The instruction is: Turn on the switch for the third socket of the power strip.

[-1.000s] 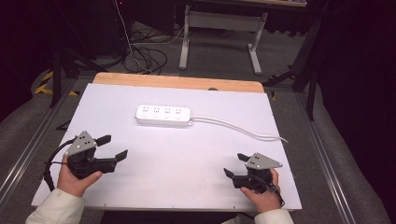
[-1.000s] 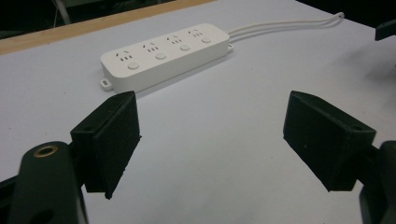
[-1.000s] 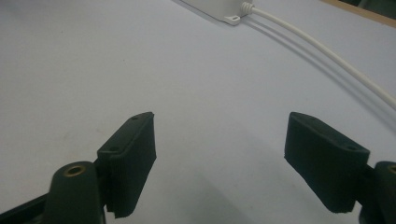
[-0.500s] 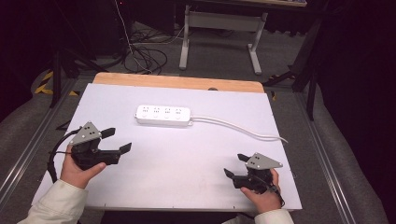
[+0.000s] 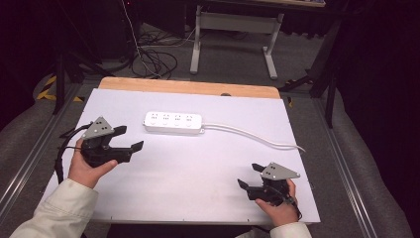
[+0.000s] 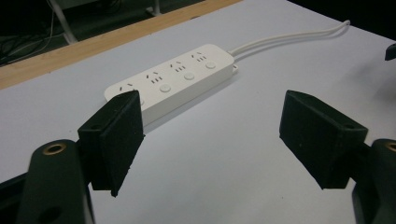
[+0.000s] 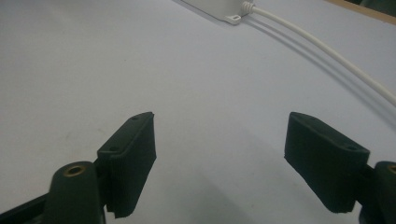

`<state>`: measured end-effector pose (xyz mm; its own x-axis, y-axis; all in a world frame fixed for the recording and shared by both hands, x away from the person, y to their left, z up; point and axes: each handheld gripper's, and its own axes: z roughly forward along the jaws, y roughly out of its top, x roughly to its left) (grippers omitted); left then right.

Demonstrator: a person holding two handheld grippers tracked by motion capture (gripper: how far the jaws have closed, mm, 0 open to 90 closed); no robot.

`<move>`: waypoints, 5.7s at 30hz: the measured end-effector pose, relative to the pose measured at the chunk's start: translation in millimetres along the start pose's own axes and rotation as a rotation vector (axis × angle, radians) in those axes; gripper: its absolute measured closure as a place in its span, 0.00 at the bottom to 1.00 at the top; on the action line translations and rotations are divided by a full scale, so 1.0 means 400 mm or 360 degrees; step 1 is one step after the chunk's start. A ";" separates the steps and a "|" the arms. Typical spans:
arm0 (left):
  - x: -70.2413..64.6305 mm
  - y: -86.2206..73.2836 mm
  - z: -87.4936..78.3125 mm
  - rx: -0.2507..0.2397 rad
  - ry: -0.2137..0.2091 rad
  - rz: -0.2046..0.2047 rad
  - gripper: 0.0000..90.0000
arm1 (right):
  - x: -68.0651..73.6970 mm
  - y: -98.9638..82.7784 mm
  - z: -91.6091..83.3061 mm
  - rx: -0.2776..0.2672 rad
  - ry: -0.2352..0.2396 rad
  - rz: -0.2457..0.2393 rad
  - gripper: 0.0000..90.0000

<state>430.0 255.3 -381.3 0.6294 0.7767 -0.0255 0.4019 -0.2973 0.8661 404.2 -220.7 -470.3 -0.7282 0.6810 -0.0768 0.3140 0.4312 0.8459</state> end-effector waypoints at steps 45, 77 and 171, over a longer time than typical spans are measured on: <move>0.043 0.117 0.250 0.0103 0.0050 -0.0096 0.70 | -0.004 -0.003 -0.007 -0.0027 0.0029 0.0000 0.28; 0.100 0.052 0.405 0.0155 0.0161 -0.0153 1.00 | -0.009 -0.006 -0.019 -0.0062 0.0048 0.0010 0.28; 0.070 0.096 0.365 0.0322 0.0219 -0.0188 1.00 | -0.010 -0.011 -0.022 -0.0054 0.0057 0.0024 0.28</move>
<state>560.0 184.7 -421.6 0.4792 0.8768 -0.0403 0.6007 -0.2942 0.7434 400.3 -230.6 -469.2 -0.7451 0.6654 -0.0456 0.3045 0.4002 0.8644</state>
